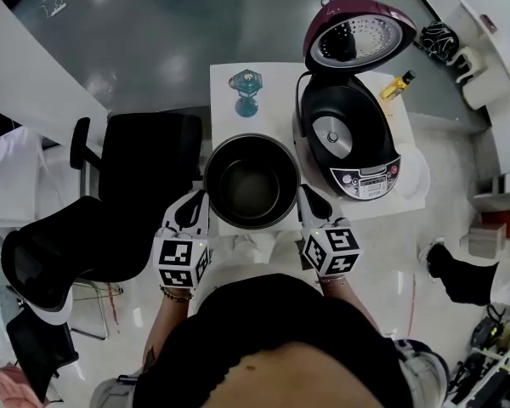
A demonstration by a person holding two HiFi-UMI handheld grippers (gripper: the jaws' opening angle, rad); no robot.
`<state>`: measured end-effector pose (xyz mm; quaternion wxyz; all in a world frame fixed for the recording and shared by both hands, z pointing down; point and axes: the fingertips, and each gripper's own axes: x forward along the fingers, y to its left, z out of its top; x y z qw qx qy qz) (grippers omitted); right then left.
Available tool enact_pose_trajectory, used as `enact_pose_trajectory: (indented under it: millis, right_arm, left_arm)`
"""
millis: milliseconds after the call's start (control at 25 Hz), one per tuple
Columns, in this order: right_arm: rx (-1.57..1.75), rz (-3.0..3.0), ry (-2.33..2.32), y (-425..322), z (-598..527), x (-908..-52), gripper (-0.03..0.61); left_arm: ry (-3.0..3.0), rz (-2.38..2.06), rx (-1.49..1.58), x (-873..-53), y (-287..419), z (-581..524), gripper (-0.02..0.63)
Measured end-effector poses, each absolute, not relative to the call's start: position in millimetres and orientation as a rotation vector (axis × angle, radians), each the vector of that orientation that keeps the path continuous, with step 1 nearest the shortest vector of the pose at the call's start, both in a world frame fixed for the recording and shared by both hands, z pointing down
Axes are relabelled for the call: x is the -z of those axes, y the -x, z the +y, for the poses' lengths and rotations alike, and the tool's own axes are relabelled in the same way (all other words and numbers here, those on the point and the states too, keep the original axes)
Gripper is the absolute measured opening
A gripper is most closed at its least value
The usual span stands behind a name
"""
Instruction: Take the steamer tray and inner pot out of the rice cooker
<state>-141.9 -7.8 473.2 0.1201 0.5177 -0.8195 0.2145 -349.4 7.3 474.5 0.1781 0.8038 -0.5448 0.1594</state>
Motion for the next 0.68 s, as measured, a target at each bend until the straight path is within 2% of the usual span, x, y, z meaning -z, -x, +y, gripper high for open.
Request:
enact_pose_trajectory:
  millis: [680]
  right_arm:
    - [-0.636, -2.386, -1.492, 142, -4, -481, 0.009]
  left_arm:
    - [-2.229, -1.554, -0.481, -486, 353, 12, 0.009]
